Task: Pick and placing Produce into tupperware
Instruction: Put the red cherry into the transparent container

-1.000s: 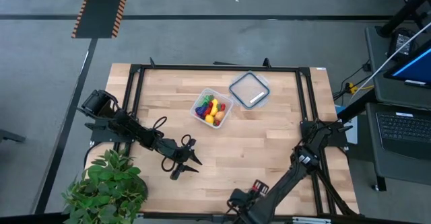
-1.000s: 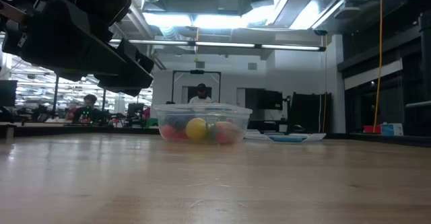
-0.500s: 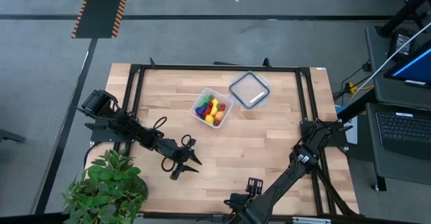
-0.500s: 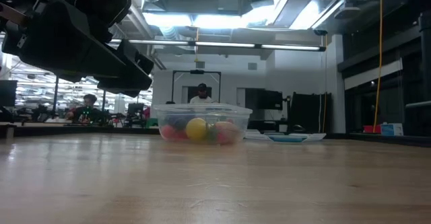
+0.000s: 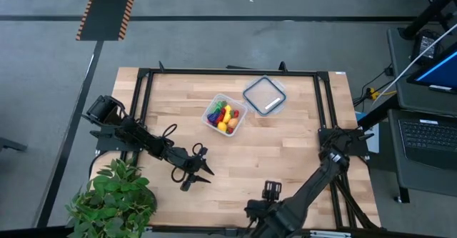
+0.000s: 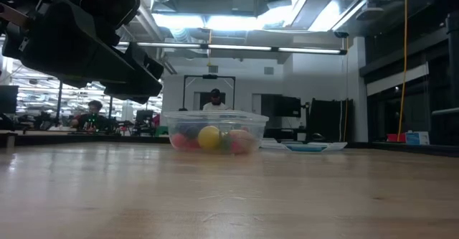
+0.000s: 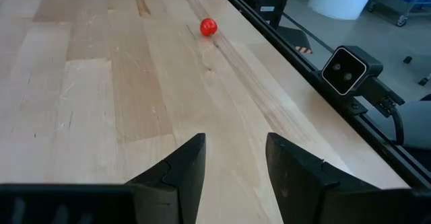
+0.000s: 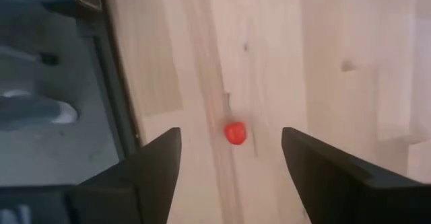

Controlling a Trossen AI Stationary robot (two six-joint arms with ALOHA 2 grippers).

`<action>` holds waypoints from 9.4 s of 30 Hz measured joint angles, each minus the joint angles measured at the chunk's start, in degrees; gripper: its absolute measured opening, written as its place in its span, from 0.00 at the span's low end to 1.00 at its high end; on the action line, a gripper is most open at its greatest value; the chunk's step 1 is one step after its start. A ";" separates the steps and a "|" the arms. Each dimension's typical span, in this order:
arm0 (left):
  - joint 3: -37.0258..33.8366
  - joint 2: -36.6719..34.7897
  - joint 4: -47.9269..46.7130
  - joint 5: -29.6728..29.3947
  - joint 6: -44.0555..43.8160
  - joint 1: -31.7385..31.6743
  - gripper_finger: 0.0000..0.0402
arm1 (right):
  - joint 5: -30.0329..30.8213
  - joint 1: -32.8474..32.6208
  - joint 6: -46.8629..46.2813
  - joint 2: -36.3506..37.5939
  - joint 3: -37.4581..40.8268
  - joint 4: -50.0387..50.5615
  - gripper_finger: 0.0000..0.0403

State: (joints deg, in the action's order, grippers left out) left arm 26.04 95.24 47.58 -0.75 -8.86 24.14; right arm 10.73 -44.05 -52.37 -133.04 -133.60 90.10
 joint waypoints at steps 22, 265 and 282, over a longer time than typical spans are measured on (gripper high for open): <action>0.00 0.00 -0.03 0.00 -0.22 -1.50 0.37 | -4.91 0.79 0.21 26.93 48.71 -26.82 0.63; -0.02 0.00 -2.13 -4.52 -2.54 -4.24 0.37 | -5.93 7.74 16.52 22.26 67.80 -60.52 0.28; 0.00 0.00 -1.48 -4.55 -2.54 -4.26 0.37 | 0.21 7.67 10.80 27.70 67.87 -61.83 0.28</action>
State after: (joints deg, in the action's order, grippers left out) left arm 26.04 95.24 46.10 -5.30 -11.40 19.88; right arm 10.93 -36.38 -41.57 -105.34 -65.73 28.27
